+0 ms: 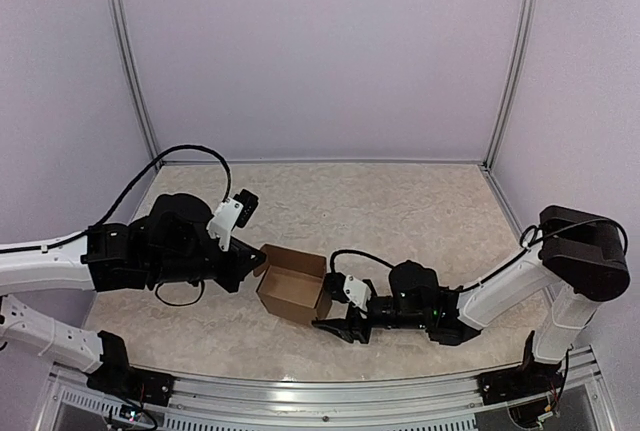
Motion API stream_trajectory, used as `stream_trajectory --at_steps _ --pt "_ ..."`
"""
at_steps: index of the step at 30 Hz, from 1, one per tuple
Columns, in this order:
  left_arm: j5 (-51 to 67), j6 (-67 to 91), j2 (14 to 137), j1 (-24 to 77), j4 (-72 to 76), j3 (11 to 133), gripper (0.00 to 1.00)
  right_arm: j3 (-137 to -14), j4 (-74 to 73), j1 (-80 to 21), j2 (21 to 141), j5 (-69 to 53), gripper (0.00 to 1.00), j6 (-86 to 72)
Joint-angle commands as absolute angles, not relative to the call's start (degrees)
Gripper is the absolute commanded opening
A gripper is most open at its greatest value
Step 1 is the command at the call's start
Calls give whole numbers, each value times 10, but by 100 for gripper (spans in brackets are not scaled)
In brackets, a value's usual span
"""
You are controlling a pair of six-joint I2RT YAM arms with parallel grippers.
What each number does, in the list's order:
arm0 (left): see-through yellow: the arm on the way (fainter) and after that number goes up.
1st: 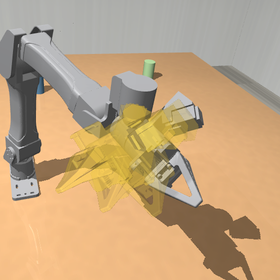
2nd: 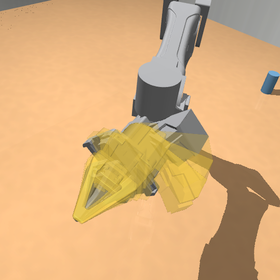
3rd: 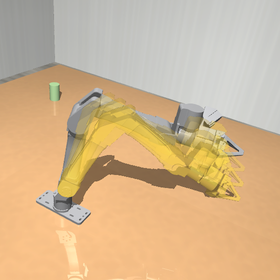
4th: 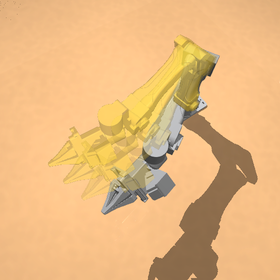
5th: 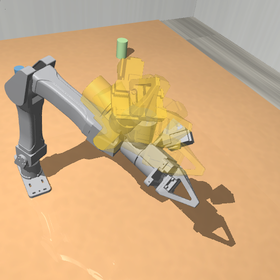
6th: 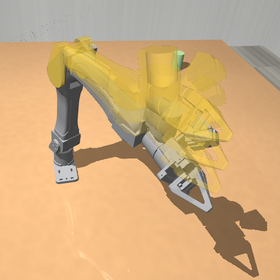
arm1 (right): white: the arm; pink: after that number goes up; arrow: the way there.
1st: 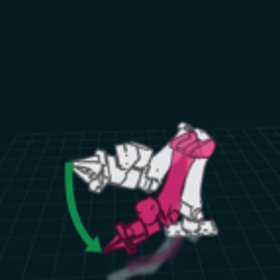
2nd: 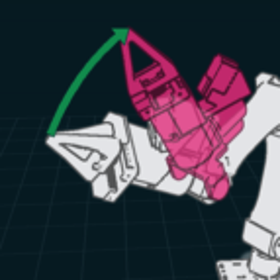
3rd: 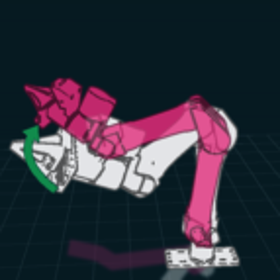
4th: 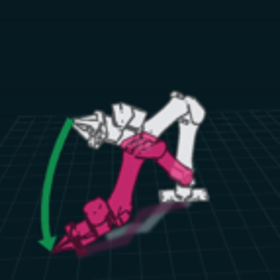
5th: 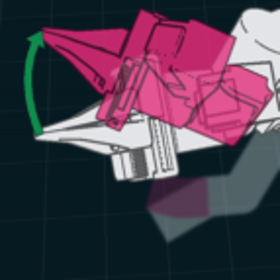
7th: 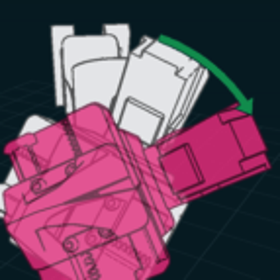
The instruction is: Fold the paper box
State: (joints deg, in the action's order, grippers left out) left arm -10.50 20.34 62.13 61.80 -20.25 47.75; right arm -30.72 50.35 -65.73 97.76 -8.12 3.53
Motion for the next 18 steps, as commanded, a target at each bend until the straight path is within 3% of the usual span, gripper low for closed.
stream_trajectory --at_steps 1,18 --pt "-77 224 633 629 -132 425 0 -303 617 -656 1008 -7 32 5" --pt "-107 219 679 654 -59 358 0 -299 680 -655 1069 -17 33 -32"
